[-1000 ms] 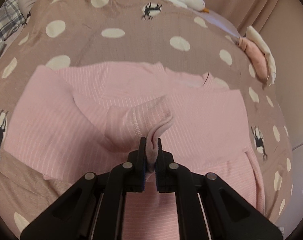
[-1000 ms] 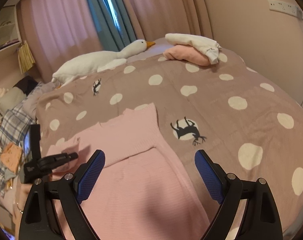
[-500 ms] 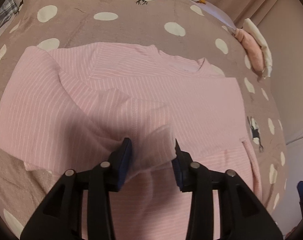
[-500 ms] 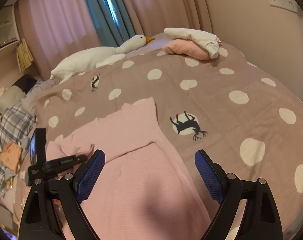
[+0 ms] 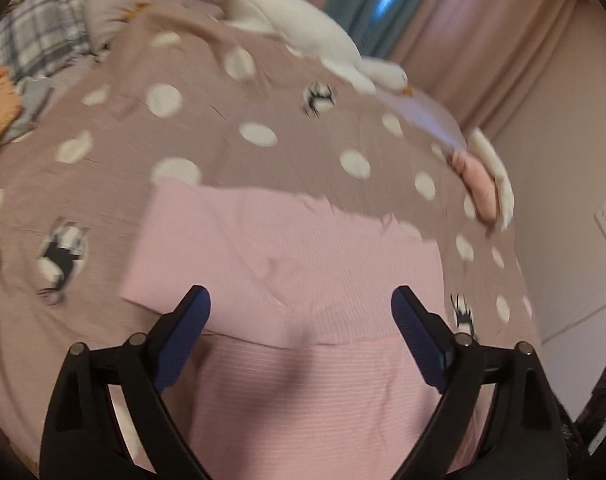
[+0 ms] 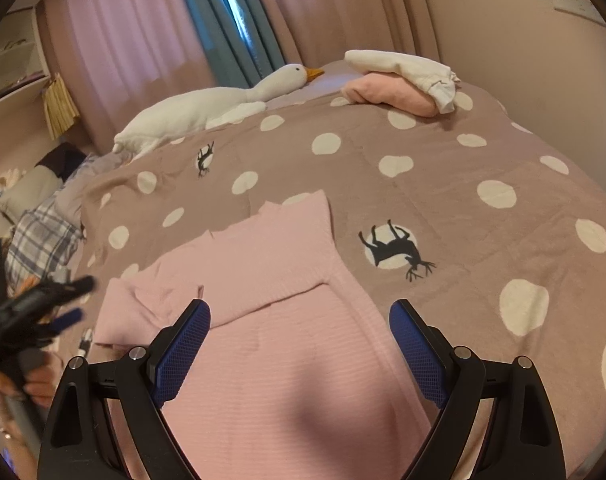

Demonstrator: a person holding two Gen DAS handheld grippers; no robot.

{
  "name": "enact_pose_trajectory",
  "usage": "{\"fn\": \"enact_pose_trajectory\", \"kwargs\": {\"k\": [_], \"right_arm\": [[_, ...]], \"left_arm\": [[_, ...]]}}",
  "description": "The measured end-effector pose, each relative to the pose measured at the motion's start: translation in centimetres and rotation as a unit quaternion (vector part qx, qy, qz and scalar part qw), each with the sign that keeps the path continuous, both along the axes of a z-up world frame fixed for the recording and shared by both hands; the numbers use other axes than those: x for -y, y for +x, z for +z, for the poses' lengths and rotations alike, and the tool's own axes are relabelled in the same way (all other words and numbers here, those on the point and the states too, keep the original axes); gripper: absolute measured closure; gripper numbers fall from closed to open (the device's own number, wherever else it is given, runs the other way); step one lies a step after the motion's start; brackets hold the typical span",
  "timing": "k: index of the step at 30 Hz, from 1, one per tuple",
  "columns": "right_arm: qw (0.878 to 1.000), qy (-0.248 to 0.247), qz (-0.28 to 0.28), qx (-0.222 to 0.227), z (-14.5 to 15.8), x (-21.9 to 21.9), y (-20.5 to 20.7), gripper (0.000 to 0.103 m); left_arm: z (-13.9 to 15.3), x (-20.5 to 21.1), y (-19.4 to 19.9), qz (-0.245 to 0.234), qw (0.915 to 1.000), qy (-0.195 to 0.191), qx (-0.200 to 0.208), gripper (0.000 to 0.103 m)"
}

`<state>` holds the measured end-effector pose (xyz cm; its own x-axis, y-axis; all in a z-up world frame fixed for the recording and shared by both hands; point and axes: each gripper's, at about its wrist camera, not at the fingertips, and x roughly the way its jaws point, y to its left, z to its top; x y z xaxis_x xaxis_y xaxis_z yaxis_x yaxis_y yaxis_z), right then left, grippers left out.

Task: Fold small clothes
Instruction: 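Grasp the folded shirt edge with the right gripper and fold it inward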

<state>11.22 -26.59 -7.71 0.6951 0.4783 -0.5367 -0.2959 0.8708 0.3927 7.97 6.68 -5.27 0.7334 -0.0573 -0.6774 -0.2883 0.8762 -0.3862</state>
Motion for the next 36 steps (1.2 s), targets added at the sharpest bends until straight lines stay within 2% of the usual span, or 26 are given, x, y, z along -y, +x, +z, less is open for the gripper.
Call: {"fn": "enact_pose_trajectory", "kwargs": {"k": [4,14,25,36], "right_arm": [[1.0,-0.008,0.015,0.005,0.6,-1.2,0.1,0.012],[0.995,-0.044,0.084,0.015,1.8,-7.0,1.1,0.012],[0.987,-0.072,0.145,-0.019,1.7,-13.2,3.6,0.012],[0.976,-0.123,0.152,-0.096,-2.5,-19.9,7.4,0.012]], "left_arm": [[0.3,-2.6,-2.6,0.056,0.9984,0.001,0.013,0.006],[-2.8,-7.9,-6.6,0.145,0.989,-0.022,-0.021,0.006],[-4.3,-10.1,-8.6,0.169,0.9846,-0.028,-0.033,0.006],[-4.9,-12.2,-10.1,0.196,0.979,-0.044,-0.034,0.006]]}}
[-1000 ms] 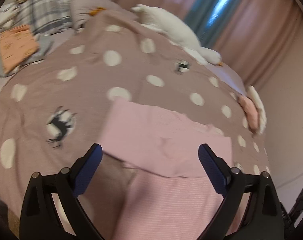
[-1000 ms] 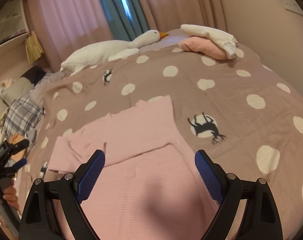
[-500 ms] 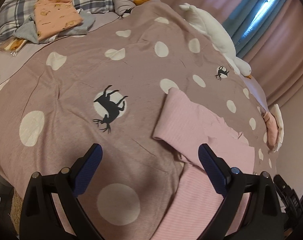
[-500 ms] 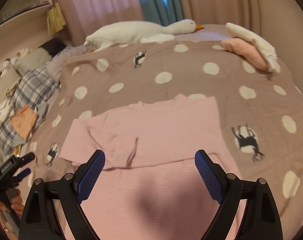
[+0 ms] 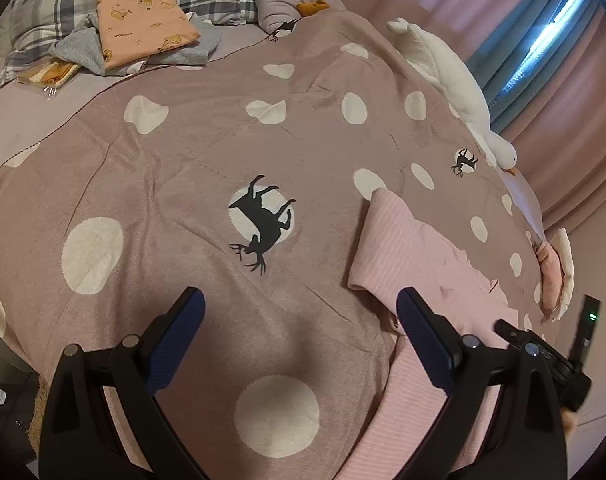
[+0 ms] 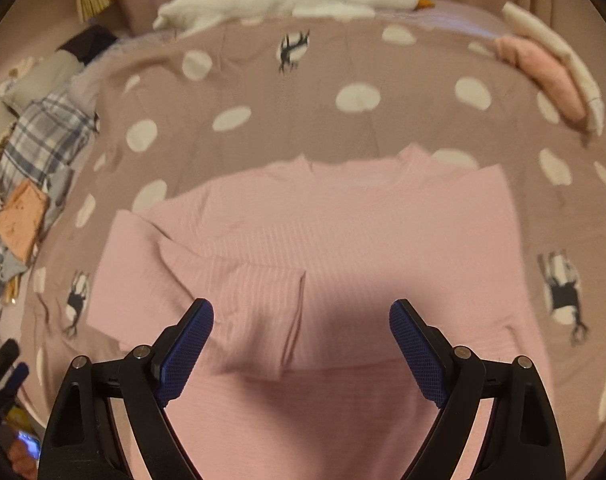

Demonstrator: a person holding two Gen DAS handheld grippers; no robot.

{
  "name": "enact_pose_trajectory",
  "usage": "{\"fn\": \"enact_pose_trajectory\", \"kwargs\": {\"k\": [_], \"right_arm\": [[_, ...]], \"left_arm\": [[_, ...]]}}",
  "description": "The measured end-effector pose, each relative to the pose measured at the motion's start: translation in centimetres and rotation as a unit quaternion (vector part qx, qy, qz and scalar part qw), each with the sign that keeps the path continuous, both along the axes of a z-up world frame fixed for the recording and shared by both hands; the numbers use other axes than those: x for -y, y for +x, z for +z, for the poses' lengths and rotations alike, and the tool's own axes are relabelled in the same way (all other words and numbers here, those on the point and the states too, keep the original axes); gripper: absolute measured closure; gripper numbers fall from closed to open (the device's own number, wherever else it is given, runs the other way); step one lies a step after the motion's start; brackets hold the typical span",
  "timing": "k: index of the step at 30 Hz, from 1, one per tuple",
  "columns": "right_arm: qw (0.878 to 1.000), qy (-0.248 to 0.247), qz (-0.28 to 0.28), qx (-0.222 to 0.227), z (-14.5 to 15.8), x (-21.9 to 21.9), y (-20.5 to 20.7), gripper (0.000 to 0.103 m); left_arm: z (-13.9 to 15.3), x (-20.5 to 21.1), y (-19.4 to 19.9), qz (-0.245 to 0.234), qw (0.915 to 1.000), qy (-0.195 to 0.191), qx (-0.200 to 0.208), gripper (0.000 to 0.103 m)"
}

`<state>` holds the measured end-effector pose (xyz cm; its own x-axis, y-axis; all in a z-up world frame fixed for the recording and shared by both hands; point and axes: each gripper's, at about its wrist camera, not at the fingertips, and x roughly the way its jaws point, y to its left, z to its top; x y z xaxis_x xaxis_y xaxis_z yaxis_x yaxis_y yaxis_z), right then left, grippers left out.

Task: Fold small clothes
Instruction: 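Grasp the folded shirt edge with the right gripper and fold it inward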

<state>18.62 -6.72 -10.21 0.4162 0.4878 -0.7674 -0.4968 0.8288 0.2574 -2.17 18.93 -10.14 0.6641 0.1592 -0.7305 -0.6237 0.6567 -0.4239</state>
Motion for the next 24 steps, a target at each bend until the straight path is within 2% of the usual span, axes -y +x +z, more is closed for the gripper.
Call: {"fn": "enact_pose_trajectory", "kwargs": {"k": [5,7,9,11,14,16,21,24], "right_arm": [[0.999,-0.033,-0.003,-0.019,-2.1,-1.7,1.2,0.013],[0.999,-0.04,0.002,-0.033,-3.0,-2.1,1.4,0.026],[0.998,-0.041,-0.002,-0.048,-3.8,-2.3,1.7,0.031],[0.998,-0.044,-0.003,-0.035,-3.8,-2.4,1.5,0.031],[0.999,-0.048,0.008,-0.022,-3.5,-2.7,1.1,0.046],[0.999,-0.042,0.023,-0.02,-3.3,-3.0,0.9,0.065],[0.999,-0.043,0.029,-0.007,-3.2,-3.2,0.5,0.093],[0.998,-0.046,0.03,0.006,-2.7,-3.5,0.2,0.094]], "left_arm": [[-0.3,-0.2,0.1,0.001,1.0,-0.008,-0.002,0.006],[-0.4,-0.3,0.1,0.001,1.0,-0.009,-0.003,0.006],[-0.5,-0.3,0.2,0.002,0.9999,-0.01,-0.004,0.006],[-0.5,-0.4,0.2,0.003,0.9999,-0.011,-0.003,0.006],[-0.6,-0.5,0.2,0.003,0.9999,-0.016,-0.001,0.006],[-0.6,-0.6,0.2,0.005,0.9998,-0.017,-0.001,0.006],[-0.6,-0.5,0.2,0.006,0.9998,-0.019,0.003,0.006],[-0.7,-0.4,0.2,0.005,0.9998,-0.02,0.002,0.006]]}}
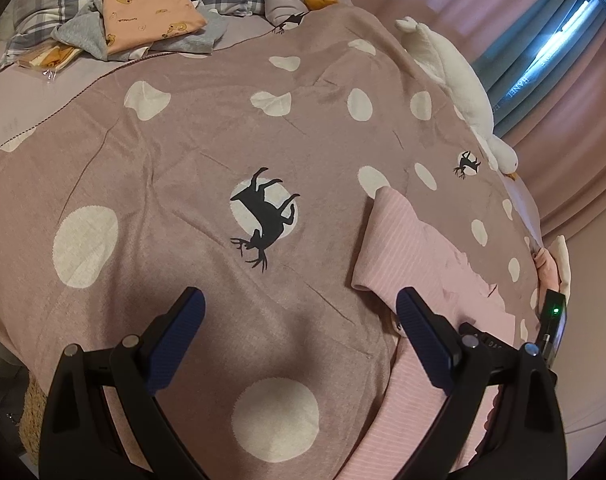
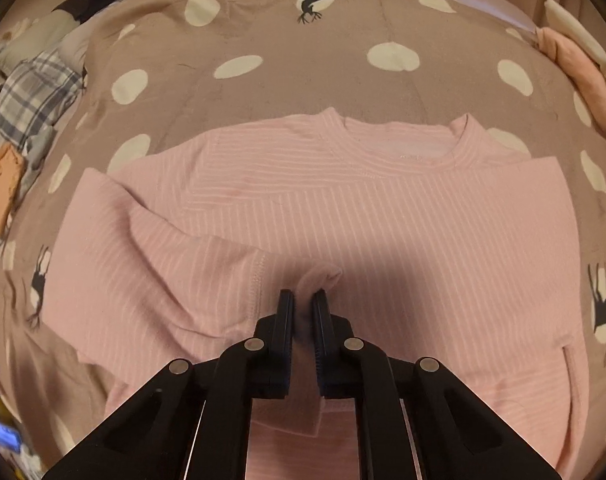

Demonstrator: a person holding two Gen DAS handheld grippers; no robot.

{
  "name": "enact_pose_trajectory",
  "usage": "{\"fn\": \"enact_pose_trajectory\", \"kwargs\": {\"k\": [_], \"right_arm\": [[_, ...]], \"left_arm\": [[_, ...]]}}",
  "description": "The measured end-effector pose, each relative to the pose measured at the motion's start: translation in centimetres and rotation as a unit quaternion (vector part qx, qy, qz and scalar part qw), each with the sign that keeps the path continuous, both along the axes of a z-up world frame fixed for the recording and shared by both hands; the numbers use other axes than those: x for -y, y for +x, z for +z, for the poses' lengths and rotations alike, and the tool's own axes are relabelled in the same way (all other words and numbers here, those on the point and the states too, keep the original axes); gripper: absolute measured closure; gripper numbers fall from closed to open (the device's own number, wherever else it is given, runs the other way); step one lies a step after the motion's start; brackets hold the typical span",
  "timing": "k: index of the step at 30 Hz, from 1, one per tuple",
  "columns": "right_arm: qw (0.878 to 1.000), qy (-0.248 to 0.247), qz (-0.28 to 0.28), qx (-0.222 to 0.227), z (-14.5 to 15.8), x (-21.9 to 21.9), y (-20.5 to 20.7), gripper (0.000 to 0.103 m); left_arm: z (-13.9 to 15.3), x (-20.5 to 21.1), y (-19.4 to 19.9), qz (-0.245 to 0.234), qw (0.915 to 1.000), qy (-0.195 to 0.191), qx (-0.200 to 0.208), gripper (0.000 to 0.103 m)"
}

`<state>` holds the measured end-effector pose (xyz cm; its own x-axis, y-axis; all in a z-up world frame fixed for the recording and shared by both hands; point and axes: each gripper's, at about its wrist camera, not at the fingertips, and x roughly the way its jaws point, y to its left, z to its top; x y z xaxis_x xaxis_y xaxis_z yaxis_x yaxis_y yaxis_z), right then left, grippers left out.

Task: Fold small clothes
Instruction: 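Grasp the folded shirt edge with the right gripper and fold it inward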

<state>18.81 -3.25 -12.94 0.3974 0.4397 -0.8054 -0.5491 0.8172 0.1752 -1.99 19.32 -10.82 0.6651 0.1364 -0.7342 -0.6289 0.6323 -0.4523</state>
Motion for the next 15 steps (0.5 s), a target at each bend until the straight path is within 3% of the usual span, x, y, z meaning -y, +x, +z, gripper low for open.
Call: {"fn": "enact_pose_trajectory", "kwargs": {"k": [11,15], "right_arm": [[0.998,0.021,0.009,0.058,4.2,0.0,-0.9,0.094],[0.994,0.038,0.006,0.102,6.5,0.3,-1.6,0.094]], "left_arm": [[0.2,0.3,0.0,0.001,1.0,-0.001,0.003,0.006],[0.2,0.2,-0.1,0.0,1.0,-0.003,0.006,0.006]]}}
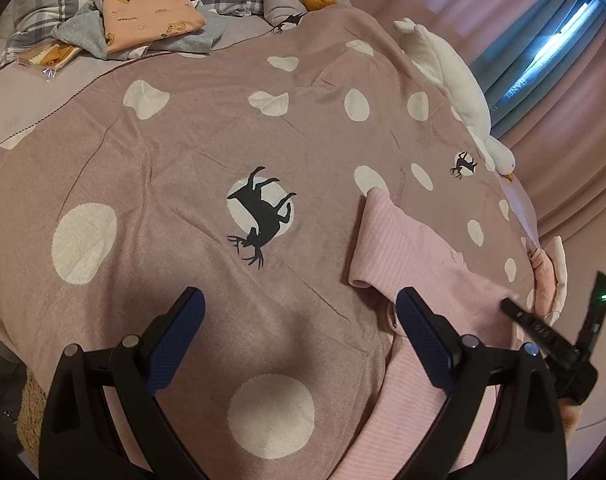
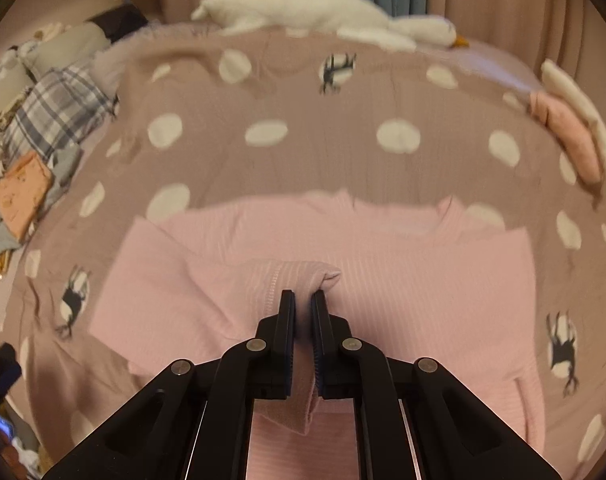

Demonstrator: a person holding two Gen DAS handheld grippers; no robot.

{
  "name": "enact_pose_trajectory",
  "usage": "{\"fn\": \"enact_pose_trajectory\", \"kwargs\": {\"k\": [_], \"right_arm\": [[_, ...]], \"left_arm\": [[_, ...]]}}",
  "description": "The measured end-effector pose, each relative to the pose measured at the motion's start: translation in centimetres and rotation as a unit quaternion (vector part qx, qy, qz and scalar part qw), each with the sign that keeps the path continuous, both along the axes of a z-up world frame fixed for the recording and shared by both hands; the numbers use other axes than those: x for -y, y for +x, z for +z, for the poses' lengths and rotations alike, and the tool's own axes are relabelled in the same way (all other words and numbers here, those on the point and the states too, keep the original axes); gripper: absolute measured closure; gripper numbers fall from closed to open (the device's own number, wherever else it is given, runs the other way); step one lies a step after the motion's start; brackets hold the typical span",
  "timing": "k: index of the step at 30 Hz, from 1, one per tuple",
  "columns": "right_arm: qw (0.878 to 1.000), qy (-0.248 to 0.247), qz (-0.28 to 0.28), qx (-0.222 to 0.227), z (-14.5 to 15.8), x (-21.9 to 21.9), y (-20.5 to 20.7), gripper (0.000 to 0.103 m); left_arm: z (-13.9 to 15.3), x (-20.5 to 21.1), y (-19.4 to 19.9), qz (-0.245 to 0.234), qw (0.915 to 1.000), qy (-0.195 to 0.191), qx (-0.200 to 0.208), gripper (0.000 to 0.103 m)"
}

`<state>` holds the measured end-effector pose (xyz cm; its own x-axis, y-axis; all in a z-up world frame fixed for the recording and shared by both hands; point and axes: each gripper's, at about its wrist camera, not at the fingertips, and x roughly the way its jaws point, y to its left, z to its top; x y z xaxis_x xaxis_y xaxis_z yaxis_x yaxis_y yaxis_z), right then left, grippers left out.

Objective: Fold small clothes

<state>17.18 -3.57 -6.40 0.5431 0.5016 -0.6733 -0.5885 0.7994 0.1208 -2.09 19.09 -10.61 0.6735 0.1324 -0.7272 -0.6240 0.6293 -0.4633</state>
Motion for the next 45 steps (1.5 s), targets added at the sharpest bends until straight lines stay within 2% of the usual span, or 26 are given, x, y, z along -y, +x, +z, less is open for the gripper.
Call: {"fn": "enact_pose_trajectory", "kwargs": {"k": [9,21,45], "right_arm": [[0.998,0.029,0.002,0.06,4.7,0.9,-1.0,0.094],[0.993,0.047,-0.015,0.111,8.5,2.6,-1.1,0.094],[0.988,0.045,-0.064,0.136,9.6,6.5,0.3,0.094]], "left_arm": [[-0.4,0.2,0.1,-0.003,1.0,-0.008,-0.003,0.006],[-0.6,1.0,0.6,-0.013,0.9998,-0.01,-0.007,0.006],[-0.1,3.1,2.2,-0.039,0.9991,0.005,-0.018,0.006]]}}
